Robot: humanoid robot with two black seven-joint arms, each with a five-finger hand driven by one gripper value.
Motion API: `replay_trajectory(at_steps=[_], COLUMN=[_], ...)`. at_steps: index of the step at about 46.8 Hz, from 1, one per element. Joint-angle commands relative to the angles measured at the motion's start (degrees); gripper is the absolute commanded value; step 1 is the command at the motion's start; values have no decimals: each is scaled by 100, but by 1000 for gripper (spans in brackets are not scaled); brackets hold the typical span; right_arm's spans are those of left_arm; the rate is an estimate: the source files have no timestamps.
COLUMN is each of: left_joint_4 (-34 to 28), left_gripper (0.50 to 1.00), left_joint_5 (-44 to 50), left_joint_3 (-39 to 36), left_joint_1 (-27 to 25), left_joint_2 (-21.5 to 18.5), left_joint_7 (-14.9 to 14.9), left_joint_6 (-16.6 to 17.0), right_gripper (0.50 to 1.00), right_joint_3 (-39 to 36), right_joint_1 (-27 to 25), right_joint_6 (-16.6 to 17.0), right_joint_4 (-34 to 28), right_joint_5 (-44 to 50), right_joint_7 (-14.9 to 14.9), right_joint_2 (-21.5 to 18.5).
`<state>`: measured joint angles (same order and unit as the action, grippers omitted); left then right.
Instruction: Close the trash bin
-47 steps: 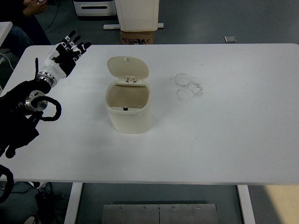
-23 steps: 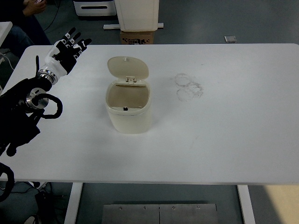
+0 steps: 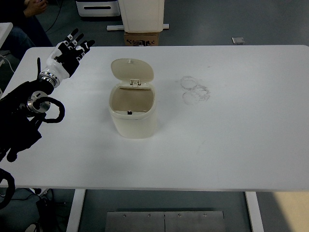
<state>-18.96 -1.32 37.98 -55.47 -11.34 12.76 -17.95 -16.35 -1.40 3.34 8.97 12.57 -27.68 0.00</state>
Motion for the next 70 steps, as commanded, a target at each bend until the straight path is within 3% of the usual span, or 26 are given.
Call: replay_trajectory(at_steps=[1, 33, 38, 42, 47, 53, 64, 70], left_joint_4=[-2, -2, -230, -625, -1161, -1715, -2638, -2797], left_gripper=[1000, 1000, 1000, 1000, 1000, 1000, 1000, 1000], left_joint_5=[-9, -9, 0, 0, 0, 0, 18, 9], left_joint_3=[-1, -10, -19, -27, -45, -220, -1090, -2021], left_joint_1=[-8, -34, -113, -166, -184, -262, -763, -1281], left_joint_2=[0, 44, 0, -149, -456, -764, -1476, -1678], left_joint_7=[-2, -11, -19, -89, -371, -441, -933, -1118], left_joint_6=[-16, 2, 11, 37, 309, 512, 521, 503], right_gripper=[991, 991, 991, 991, 991, 991, 991, 991], right_joint_3=[0, 0, 0, 0, 0, 0, 0, 0], right_joint_1=[0, 0, 0, 0, 0, 0, 0, 0], right_joint_6=[0, 0, 0, 0, 0, 0, 0, 0], right_joint_4=[0, 0, 0, 0, 0, 0, 0, 0], right_joint_5=[0, 0, 0, 0, 0, 0, 0, 0], right_joint_7=[-1, -1, 8, 8, -1, 8, -1, 0], right_joint_2=[0, 0, 0, 0, 0, 0, 0, 0])
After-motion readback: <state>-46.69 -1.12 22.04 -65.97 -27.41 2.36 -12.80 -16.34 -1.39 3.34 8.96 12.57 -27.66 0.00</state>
